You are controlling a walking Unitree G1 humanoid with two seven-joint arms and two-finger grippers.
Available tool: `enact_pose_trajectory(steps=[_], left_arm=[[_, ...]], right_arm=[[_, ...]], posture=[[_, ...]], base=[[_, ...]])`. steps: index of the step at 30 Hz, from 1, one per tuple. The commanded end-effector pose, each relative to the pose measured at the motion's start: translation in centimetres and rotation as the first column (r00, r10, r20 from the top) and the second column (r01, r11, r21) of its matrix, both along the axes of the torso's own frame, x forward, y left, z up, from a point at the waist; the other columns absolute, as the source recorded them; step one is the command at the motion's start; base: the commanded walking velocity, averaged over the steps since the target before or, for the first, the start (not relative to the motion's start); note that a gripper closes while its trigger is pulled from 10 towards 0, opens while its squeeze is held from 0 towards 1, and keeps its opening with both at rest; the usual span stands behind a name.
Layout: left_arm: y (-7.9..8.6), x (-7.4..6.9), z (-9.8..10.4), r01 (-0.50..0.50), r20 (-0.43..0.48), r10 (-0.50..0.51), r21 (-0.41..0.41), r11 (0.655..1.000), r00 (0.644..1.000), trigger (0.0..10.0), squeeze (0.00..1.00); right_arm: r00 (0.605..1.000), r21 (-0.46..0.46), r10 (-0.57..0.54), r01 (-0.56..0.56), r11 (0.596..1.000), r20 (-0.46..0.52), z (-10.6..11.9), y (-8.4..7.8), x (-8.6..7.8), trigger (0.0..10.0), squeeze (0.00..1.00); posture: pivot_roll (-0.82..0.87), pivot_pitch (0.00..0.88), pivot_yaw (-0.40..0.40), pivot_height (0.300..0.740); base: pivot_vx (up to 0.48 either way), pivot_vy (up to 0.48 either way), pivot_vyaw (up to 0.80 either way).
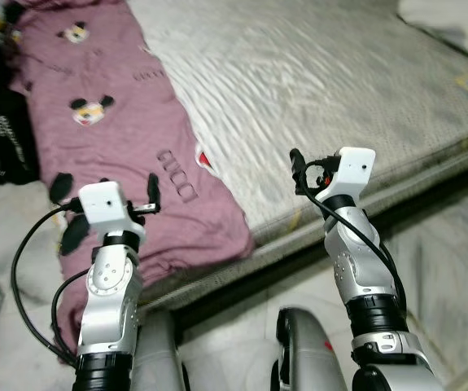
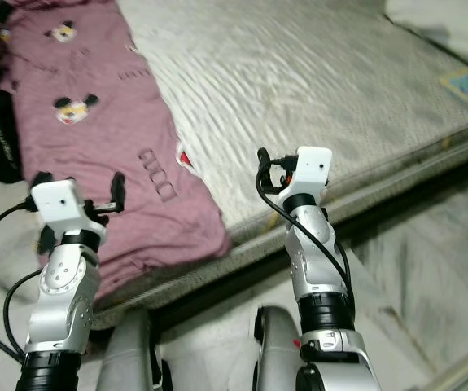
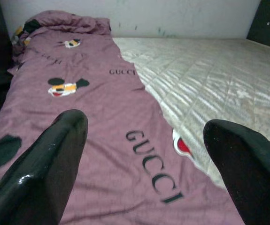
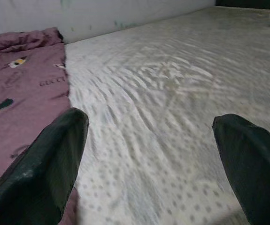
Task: Clean up the room
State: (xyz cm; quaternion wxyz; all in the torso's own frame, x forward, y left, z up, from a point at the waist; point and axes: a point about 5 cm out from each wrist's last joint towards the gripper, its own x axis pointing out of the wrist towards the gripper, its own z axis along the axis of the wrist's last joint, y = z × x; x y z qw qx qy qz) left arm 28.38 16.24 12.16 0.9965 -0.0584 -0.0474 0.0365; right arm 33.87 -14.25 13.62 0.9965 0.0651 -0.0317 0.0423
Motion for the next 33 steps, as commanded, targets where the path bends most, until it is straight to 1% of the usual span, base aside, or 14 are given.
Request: enact_pose_trajectory(steps=[1, 5, 6, 8, 9, 12, 15, 17, 18, 19, 21, 22, 25, 33], left_arm=[[-0.1, 0.2, 0.4, 0.010, 0.008, -0.010, 0.012, 1.000, 1.000, 10.0, 0.00], [0.0, 0.1, 0.3, -0.014, -0.007, 0.015, 0.028, 1.000, 1.000, 10.0, 0.00], [0.1, 0.2, 0.1, -0.033, -0.023, 0.034, 0.041, 0.999, 0.999, 10.0, 0.00], [0.0, 0.3, 0.0, -0.028, -0.037, 0.029, 0.045, 0.999, 0.999, 10.0, 0.00], [-0.3, 0.3, -0.2, -0.012, -0.056, 0.012, -0.003, 1.000, 0.998, 10.0, 0.00], [-0.3, 0.4, -0.1, -0.012, -0.051, 0.013, 0.018, 1.000, 0.999, 10.0, 0.00], [-0.2, 0.5, 0.0, -0.028, -0.051, 0.029, 0.026, 0.999, 0.998, 10.0, 0.00], [-0.2, 0.6, 0.0, -0.034, -0.051, 0.036, 0.039, 0.999, 0.998, 10.0, 0.00], [-0.3, 0.6, -0.2, -0.036, -0.063, 0.039, 0.041, 0.998, 0.997, 10.0, 0.00], [-0.5, 0.6, -0.3, -0.032, -0.071, 0.035, 0.042, 0.999, 0.997, 10.0, 0.00], [-0.6, 0.6, -0.2, -0.023, -0.066, 0.026, 0.038, 0.999, 0.997, 10.0, 0.00], [-0.6, 0.6, -0.2, -0.026, -0.064, 0.028, 0.044, 0.999, 0.998, 10.0, 0.00], [-0.6, 0.6, -0.3, -0.030, -0.077, 0.033, 0.040, 0.999, 0.996, 10.0, 0.00], [-0.7, 0.7, -0.3, -0.034, -0.085, 0.037, 0.034, 0.999, 0.996, 10.0, 0.00]], right_arm=[[1.000, -0.005, -0.003, 0.003, 1.000, -0.001, 0.0, 0.0, 0.1, 10.0, 0.00], [1.000, -0.004, -0.006, 0.006, 1.000, -0.001, -0.1, 0.0, 0.1, 10.0, 0.00], [1.000, -0.004, -0.006, 0.006, 1.000, -0.001, -0.1, 0.0, 0.1, 10.0, 0.00], [1.000, -0.010, 0.000, 0.000, 1.000, -0.005, -0.2, 0.1, 0.1, 10.0, 0.00], [1.000, -0.011, 0.013, -0.013, 1.000, -0.002, -0.2, 0.3, 0.1, 10.0, 0.00], [1.000, -0.021, 0.017, -0.017, 1.000, -0.010, -0.3, 0.4, 0.2, 10.0, 0.00], [0.996, -0.040, -0.041, 0.038, 0.998, -0.079, -1.2, -0.2, 0.3, 10.0, 0.00], [0.994, -0.041, -0.052, 0.048, 0.998, -0.100, -1.6, -0.3, 0.3, 10.0, 0.00], [0.994, -0.123, -0.070, 0.059, 0.991, -0.087, -1.6, -0.2, 0.3, 10.0, 0.00], [0.997, -0.059, -0.015, 0.010, 0.998, -0.080, -1.7, 0.5, 0.2, 10.0, 0.00], [0.994, -0.092, -0.056, 0.047, 0.995, -0.097, -1.8, 0.4, 0.2, 10.0, 0.00], [0.993, -0.060, -0.033, 0.027, 0.998, -0.117, -1.9, 0.5, 0.2, 10.0, 0.00], [0.993, -0.050, -0.031, 0.026, 0.998, -0.112, -1.9, 0.5, 0.2, 10.0, 0.00], [0.994, -0.054, -0.011, 0.005, 0.999, -0.108, -1.7, 0.6, 0.4, 10.0, 0.00]], posture=[[-0.11, 0.051, 0.043, 0.697], [-0.10, 0.046, 0.045, 0.737], [-0.10, 0.045, 0.045, 0.740], [-0.10, 0.044, 0.044, 0.740], [-0.10, 0.042, 0.043, 0.740], [-0.10, 0.041, 0.041, 0.740], [-0.11, 0.044, 0.041, 0.740], [-0.11, 0.044, 0.041, 0.740], [-0.11, 0.044, 0.041, 0.740], [-0.11, 0.044, 0.041, 0.740], [-0.11, 0.045, 0.042, 0.740], [-0.11, 0.045, 0.042, 0.740], [-0.10, 0.045, 0.041, 0.740], [-0.10, 0.033, 0.035, 0.740]], base=[[0.000, 0.000, 0.00], [0.000, 0.000, 0.00], [0.000, 0.000, 0.00], [0.000, 0.000, 0.00], [0.000, 0.000, 0.00], [0.000, 0.000, 0.00], [0.000, 0.000, 0.00], [0.000, 0.000, 0.00], [0.000, 0.000, 0.00], [0.000, 0.000, 0.00], [0.000, 0.000, 0.00], [0.000, 0.000, 0.00], [0.000, 0.000, 0.00], [-0.242, 0.000, 0.00]])
